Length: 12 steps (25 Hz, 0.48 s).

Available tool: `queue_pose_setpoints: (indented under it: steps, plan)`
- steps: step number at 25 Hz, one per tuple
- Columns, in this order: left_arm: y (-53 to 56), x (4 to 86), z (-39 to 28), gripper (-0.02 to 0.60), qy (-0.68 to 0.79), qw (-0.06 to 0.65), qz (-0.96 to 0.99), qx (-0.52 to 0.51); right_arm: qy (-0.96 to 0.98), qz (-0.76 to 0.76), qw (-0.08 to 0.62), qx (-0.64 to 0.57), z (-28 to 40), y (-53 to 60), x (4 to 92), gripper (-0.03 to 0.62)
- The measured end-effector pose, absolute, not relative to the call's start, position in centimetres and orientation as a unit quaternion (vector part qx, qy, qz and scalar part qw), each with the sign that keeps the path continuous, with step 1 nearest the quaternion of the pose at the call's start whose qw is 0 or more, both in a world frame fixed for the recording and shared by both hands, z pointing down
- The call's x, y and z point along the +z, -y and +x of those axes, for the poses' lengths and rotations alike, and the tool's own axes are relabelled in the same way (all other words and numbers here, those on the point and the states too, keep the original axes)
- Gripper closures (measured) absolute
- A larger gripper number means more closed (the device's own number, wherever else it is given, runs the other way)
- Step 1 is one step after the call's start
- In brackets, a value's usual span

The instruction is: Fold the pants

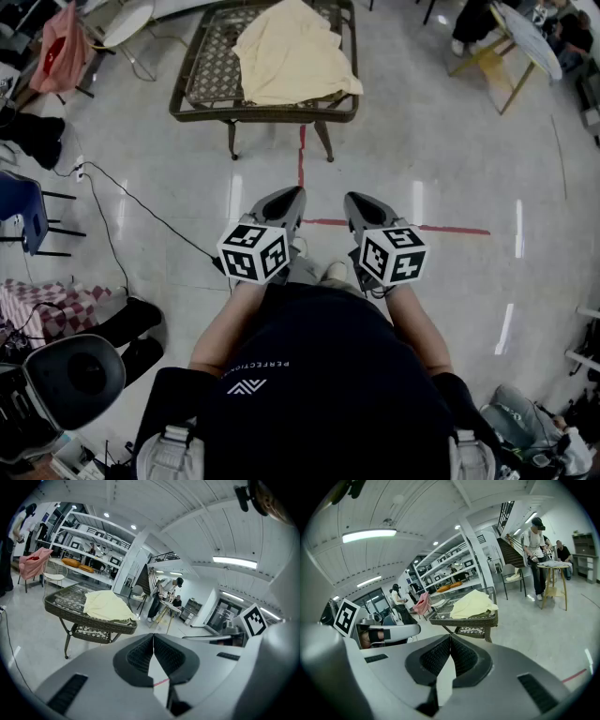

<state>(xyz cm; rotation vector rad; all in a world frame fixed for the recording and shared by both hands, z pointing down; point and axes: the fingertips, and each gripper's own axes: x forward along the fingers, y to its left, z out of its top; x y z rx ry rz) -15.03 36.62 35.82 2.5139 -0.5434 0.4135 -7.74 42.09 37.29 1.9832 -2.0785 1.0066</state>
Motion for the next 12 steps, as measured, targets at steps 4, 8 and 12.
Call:
queue_pose_setpoints:
  steps: [4, 8, 12]
  plan:
    - [-36.17, 36.07, -15.22, 0.571, 0.205, 0.267, 0.930, 0.150, 0.684, 0.647, 0.053, 0.332, -8.07, -41.82, 37.68, 0.559]
    - [-35.86, 36.40, -15.15, 0.571, 0.204, 0.269, 0.929, 0.149, 0.684, 0.648, 0.049, 0.331, -8.10, -41.45, 37.77, 0.559]
    - [-35.74, 36.40, -15.20, 0.571, 0.198, 0.271, 0.931, 0.144, 0.680, 0.648, 0.028, 0.340, -7.99, -41.41, 37.69, 0.557]
